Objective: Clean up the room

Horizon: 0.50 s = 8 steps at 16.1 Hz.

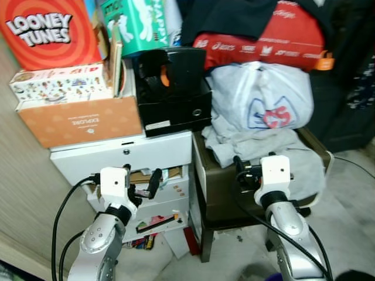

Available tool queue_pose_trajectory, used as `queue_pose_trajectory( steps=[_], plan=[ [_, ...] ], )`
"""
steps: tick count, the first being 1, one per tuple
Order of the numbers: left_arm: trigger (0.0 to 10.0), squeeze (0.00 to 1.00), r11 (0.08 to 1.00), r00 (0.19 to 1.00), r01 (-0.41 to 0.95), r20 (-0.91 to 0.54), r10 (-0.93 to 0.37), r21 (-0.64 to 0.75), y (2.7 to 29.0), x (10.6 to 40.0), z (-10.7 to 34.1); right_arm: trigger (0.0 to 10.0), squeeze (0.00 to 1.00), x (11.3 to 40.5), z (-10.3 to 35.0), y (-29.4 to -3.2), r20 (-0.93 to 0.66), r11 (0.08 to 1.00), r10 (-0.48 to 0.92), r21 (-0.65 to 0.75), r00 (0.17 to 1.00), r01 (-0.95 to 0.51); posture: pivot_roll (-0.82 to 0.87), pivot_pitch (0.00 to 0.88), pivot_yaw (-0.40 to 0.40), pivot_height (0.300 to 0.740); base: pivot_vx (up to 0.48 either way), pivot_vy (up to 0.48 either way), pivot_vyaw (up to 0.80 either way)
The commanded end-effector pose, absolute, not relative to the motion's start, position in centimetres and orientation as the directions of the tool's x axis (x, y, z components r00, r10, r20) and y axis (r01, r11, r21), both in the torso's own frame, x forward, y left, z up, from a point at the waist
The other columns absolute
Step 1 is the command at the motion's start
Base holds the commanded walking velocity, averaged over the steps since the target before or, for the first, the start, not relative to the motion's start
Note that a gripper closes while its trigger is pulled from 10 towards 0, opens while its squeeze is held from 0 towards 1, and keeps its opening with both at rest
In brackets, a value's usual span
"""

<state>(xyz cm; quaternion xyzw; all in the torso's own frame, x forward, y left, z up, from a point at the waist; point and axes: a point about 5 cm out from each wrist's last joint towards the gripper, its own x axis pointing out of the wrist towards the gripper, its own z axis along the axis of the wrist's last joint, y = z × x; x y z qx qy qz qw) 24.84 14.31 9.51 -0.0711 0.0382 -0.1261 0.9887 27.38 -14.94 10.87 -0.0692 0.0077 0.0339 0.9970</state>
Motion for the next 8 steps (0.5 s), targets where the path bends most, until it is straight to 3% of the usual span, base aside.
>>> queue_pose_trajectory(
  steps=[1, 6, 8],
  plan=[
    [10.0, 0.00, 0.958, 0.964, 0.252, -0.057, -0.262, -0.139, 14.46, 24.82, 9.67, 10.0, 0.00, 27.45, 10.84, -14.81, -0.022, 0.988, 0.069, -0.135, 0.997, -0.071, -0.15, 0.016, 0.017, 0.740, 0.000, 0.000, 0.00],
    [10.0, 0.00, 0.956, 0.961, 0.259, -0.058, -0.269, -0.136, 14.48, 24.84, 9.70, 10.0, 0.00, 27.37, 10.76, -14.86, -0.024, 0.988, 0.068, -0.141, 0.997, -0.071, -0.15, 0.018, 0.020, 0.740, 0.000, 0.000, 0.00],
    [10.0, 0.00, 0.956, 0.962, 0.259, -0.058, -0.268, -0.135, 14.48, 24.87, 9.69, 10.0, 0.00, 27.38, 10.76, -14.86, -0.023, 0.987, 0.068, -0.144, 0.997, -0.070, -0.15, 0.017, 0.021, 0.740, 0.000, -0.279, 0.00]
  ],
)
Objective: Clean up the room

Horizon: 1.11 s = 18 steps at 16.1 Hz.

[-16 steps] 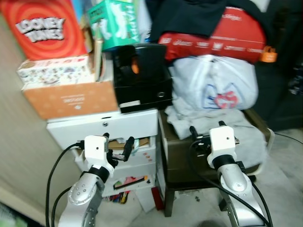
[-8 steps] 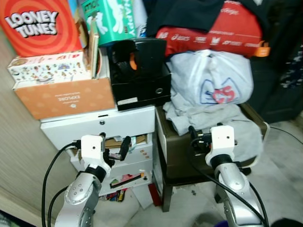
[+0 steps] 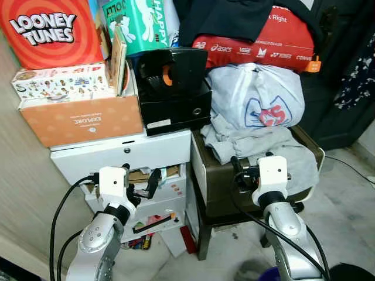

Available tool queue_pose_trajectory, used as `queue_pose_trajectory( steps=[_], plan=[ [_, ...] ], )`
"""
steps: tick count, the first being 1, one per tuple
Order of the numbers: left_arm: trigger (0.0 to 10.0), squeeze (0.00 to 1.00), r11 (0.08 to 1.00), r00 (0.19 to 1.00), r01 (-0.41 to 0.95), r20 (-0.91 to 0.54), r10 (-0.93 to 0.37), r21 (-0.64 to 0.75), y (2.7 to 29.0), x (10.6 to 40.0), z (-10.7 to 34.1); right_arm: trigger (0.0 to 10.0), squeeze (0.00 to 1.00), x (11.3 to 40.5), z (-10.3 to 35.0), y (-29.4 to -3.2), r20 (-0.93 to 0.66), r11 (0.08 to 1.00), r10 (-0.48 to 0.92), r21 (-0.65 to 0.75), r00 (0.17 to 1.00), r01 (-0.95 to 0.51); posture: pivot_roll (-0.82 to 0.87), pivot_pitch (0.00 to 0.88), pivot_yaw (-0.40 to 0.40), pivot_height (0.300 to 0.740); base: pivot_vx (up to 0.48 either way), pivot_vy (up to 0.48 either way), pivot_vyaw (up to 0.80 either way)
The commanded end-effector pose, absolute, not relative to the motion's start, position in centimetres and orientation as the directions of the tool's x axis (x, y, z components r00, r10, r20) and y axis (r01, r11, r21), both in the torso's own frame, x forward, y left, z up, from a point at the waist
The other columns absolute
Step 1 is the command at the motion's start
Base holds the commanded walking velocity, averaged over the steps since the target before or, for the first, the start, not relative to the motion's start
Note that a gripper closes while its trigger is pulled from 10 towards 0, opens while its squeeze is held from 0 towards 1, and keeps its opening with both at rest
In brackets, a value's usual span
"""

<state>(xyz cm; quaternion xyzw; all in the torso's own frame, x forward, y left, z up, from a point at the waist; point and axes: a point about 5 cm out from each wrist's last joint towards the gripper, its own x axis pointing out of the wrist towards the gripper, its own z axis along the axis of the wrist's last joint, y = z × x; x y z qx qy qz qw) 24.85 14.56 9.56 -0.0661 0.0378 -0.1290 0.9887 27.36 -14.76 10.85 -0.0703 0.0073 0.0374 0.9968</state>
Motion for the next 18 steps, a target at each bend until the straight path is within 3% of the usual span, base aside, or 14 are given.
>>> queue_pose_trajectory(
  steps=[1, 8, 16, 18],
  plan=[
    [10.0, 0.00, 0.957, 0.962, 0.259, -0.058, -0.268, -0.134, 14.47, 24.90, 9.70, 10.0, 0.00, 27.39, 10.73, -14.87, -0.023, 0.988, 0.068, -0.141, 0.997, -0.070, -0.15, 0.016, 0.021, 0.740, 0.000, -0.322, 0.00],
    [10.0, 0.00, 0.957, 0.962, 0.259, -0.056, -0.268, -0.133, 14.45, 25.08, 9.69, 10.0, 0.00, 27.42, 10.66, -14.88, -0.020, 0.984, 0.073, -0.159, 0.997, -0.075, -0.15, 0.009, 0.022, 0.740, 0.000, -0.342, 0.00],
    [10.0, 0.00, 0.960, 0.966, 0.246, -0.050, -0.255, -0.135, 14.49, 25.21, 9.60, 10.0, 0.00, 27.48, 10.66, -14.71, -0.008, 0.967, 0.101, -0.236, 0.995, -0.100, -0.15, 0.000, 0.019, 0.740, 0.000, 0.000, 0.00],
    [10.0, 0.00, 0.960, 0.965, 0.248, -0.050, -0.256, -0.134, 14.45, 25.17, 9.58, 10.0, 0.00, 27.45, 10.58, -14.67, -0.010, 0.967, 0.104, -0.233, 0.995, -0.103, -0.15, 0.000, 0.019, 0.740, 0.000, 0.000, 0.62]
  ],
)
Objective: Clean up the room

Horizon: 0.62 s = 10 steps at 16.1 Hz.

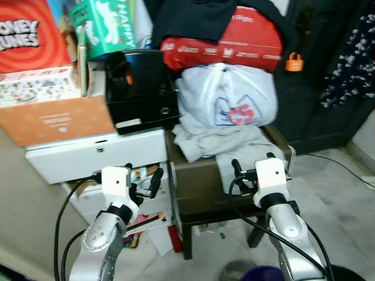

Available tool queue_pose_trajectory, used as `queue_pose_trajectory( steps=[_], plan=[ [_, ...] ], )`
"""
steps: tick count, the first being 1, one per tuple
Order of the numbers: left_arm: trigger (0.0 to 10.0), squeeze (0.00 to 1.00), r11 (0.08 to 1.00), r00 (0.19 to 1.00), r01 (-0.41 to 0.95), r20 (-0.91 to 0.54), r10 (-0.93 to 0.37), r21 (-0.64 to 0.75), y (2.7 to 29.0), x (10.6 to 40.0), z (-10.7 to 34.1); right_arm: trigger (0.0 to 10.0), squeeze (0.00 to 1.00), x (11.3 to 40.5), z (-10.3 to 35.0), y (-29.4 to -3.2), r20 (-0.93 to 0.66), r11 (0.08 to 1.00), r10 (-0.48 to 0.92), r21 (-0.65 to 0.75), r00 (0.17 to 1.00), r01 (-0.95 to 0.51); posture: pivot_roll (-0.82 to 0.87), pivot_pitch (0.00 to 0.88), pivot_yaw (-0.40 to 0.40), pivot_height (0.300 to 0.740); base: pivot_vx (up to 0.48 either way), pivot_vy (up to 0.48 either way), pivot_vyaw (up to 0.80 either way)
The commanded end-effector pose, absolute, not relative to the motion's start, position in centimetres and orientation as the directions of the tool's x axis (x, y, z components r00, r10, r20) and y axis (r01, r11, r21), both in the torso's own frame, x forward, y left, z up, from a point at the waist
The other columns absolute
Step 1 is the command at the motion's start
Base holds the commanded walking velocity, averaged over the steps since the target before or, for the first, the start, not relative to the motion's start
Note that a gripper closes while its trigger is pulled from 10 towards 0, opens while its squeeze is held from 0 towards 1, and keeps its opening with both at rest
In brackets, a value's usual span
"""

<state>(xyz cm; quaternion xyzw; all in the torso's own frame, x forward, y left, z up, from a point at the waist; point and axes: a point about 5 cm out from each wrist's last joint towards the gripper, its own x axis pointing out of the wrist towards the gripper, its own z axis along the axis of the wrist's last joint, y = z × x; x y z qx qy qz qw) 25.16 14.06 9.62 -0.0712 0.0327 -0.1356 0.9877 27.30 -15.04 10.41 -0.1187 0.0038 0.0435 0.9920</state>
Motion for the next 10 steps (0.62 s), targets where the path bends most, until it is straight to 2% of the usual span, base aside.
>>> queue_pose_trajectory(
  steps=[1, 10],
  plan=[
    [10.0, 0.00, 0.959, 0.965, 0.248, -0.050, -0.257, -0.134, 14.45, 25.17, 9.58, 10.0, 0.00, 27.45, 10.57, -14.61, -0.010, 0.967, 0.105, -0.233, 0.994, -0.105, -0.15, 0.000, 0.019, 0.740, 0.000, 0.000, 0.80],
    [10.0, 0.00, 0.956, 0.963, 0.257, -0.050, -0.266, -0.141, 14.39, 25.15, 9.62, 10.0, 0.00, 27.41, 10.43, -14.52, -0.015, 0.969, 0.100, -0.224, 0.995, -0.101, -0.15, 0.003, 0.018, 0.740, 0.000, 0.000, 0.80]
  ],
)
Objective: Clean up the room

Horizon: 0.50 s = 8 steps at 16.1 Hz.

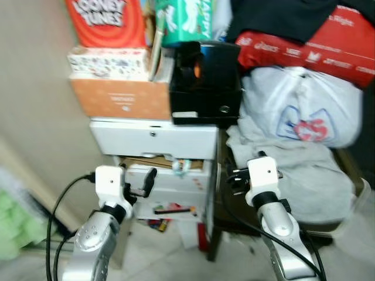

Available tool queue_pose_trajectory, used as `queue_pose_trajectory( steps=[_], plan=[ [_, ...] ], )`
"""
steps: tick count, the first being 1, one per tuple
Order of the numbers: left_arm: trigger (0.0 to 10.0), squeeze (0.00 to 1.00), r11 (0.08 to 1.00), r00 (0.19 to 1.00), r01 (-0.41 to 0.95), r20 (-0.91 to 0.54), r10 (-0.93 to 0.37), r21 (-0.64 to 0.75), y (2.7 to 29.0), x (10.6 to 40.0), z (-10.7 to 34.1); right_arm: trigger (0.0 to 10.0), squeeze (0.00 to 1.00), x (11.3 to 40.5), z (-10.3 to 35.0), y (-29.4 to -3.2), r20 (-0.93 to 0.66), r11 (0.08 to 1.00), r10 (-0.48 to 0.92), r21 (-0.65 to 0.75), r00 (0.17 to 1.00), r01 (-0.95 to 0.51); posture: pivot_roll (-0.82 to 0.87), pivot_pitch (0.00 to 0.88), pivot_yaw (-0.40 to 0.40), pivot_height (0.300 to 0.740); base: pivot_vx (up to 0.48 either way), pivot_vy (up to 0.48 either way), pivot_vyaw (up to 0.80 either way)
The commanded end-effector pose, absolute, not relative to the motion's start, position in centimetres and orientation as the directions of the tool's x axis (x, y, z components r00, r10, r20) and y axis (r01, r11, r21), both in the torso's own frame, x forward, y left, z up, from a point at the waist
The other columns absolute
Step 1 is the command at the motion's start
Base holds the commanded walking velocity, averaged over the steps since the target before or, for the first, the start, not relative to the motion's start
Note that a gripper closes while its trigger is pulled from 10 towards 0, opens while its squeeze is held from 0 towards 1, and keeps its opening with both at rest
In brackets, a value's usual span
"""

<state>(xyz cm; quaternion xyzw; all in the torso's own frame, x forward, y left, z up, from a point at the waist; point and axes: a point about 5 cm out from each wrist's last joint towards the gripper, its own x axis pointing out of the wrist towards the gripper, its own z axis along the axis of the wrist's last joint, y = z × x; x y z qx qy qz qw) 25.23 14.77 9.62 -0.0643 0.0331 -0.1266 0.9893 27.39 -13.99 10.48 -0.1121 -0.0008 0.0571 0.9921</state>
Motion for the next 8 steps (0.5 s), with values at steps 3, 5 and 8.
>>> queue_pose_trajectory(
  steps=[3, 5, 8],
  plan=[
    [10.0, 0.00, 0.956, 0.963, 0.256, -0.050, -0.265, -0.141, 14.40, 25.12, 9.65, 10.0, 0.00, 27.39, 10.39, -14.56, -0.018, 0.971, 0.097, -0.218, 0.995, -0.099, -0.15, 0.011, 0.020, 0.740, 0.000, 0.000, 0.80],
    [10.0, 0.00, 0.956, 0.963, 0.255, -0.051, -0.265, -0.143, 14.38, 25.11, 9.63, 10.0, 0.00, 27.38, 10.37, -14.59, -0.019, 0.973, 0.095, -0.211, 0.995, -0.097, -0.15, 0.012, 0.020, 0.740, 0.000, 0.000, 0.25],
    [10.0, 0.00, 0.956, 0.963, 0.256, -0.051, -0.266, -0.145, 14.34, 25.11, 9.62, 10.0, 0.00, 27.37, 10.35, -14.61, -0.020, 0.973, 0.096, -0.210, 0.995, -0.098, -0.15, 0.013, 0.018, 0.740, 0.000, 0.000, 0.00]
  ],
)
